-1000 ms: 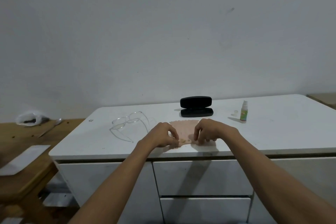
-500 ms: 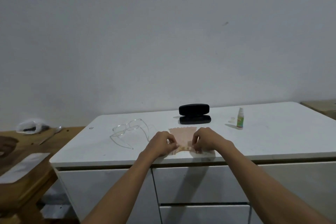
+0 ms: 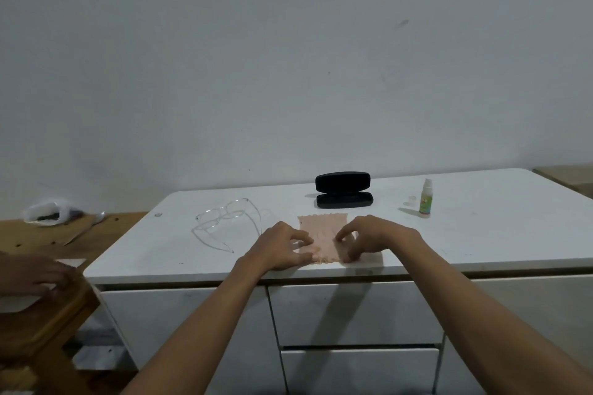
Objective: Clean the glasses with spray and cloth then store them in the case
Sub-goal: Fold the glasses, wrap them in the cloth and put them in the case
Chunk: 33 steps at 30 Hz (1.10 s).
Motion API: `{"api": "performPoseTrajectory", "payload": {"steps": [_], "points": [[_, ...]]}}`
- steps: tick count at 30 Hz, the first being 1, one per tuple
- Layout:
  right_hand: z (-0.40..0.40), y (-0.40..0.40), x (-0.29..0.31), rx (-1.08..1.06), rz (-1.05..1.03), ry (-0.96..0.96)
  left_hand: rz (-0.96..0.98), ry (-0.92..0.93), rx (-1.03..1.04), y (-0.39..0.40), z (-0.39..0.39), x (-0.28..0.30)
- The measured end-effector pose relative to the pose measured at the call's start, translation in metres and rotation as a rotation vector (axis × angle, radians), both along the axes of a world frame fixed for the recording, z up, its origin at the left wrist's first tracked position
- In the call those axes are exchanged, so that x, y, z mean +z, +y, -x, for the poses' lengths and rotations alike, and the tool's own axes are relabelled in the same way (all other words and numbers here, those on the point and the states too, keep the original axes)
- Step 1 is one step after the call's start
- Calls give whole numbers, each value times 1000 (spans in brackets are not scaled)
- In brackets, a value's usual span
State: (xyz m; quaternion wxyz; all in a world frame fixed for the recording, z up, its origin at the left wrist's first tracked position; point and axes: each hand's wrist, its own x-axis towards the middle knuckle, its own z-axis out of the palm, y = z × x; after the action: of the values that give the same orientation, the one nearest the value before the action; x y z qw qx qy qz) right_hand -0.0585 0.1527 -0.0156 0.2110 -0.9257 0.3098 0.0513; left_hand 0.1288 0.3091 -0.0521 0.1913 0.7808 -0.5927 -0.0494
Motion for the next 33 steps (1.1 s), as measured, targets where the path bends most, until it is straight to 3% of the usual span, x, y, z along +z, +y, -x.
{"api": "performPoseTrajectory", "payload": {"steps": [5, 10, 15, 19, 25, 33], "points": [[1, -2, 5, 15, 1, 28, 20, -47, -3, 7, -3, 4], [-34, 5, 5, 40, 57, -196, 200, -46, 111, 27, -23, 14], [-95, 27, -1, 152, 97, -290, 323, -113, 244, 74, -69, 15], [-133, 37, -12, 198, 114, -371, 330, -216, 353, 101, -100, 8], [-172, 39, -16, 286, 233, -337, 311, -339, 387, 109, -128, -4], [-194, 27, -34, 229, 260, -485, 386, -255, 457, 100, -141, -10]]}}
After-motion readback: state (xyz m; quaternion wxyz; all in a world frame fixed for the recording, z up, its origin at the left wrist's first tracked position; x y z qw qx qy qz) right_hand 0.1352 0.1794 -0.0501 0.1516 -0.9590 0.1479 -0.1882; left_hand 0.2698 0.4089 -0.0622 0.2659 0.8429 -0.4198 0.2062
